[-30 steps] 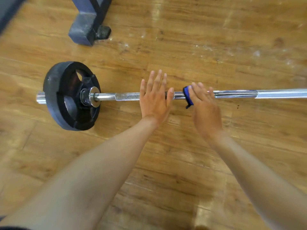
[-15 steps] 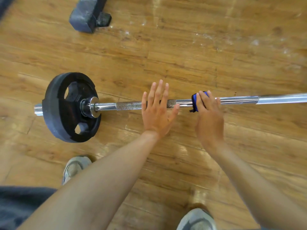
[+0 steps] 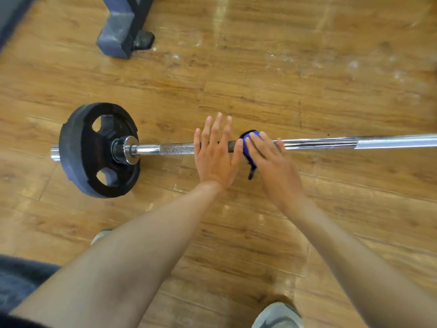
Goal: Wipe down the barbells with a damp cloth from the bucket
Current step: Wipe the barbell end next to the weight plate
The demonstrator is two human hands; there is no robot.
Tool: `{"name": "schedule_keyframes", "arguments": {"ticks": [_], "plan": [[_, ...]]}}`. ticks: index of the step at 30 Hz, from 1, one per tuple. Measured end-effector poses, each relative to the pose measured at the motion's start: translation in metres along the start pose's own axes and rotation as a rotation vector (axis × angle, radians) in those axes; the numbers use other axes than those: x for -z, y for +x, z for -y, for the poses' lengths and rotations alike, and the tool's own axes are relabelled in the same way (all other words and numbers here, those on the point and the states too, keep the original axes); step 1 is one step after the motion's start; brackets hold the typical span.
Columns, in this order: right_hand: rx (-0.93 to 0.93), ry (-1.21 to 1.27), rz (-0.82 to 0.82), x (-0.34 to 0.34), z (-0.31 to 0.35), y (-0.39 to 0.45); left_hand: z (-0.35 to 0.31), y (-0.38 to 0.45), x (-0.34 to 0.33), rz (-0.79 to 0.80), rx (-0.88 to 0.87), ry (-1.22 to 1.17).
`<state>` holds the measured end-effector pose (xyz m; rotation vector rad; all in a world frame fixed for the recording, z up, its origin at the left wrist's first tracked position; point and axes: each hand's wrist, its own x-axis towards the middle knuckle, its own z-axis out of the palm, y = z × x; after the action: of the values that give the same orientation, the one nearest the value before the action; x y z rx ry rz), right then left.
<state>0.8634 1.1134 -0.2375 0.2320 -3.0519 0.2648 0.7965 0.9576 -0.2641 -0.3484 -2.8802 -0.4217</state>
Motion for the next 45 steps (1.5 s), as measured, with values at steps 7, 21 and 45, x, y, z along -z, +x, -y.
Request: {"name": "schedule_keyframes", "arguments": {"ticks": [7, 21, 45], "plan": [[-0.102, -0.032, -0.010, -0.001, -0.030, 0.020, -0.005, 0.048, -0.009, 0.096, 0.103, 0.061], [0.025, 0.002, 0.227, 0.035, -0.090, 0.086, -0.022, 0.136, -0.008, 0.407, 0.227, 0.082], [-0.244, -0.004, 0.267, 0.027, -0.073, 0.224, -0.014, 0.287, -0.041, 0.531, 0.066, 0.140]]}}
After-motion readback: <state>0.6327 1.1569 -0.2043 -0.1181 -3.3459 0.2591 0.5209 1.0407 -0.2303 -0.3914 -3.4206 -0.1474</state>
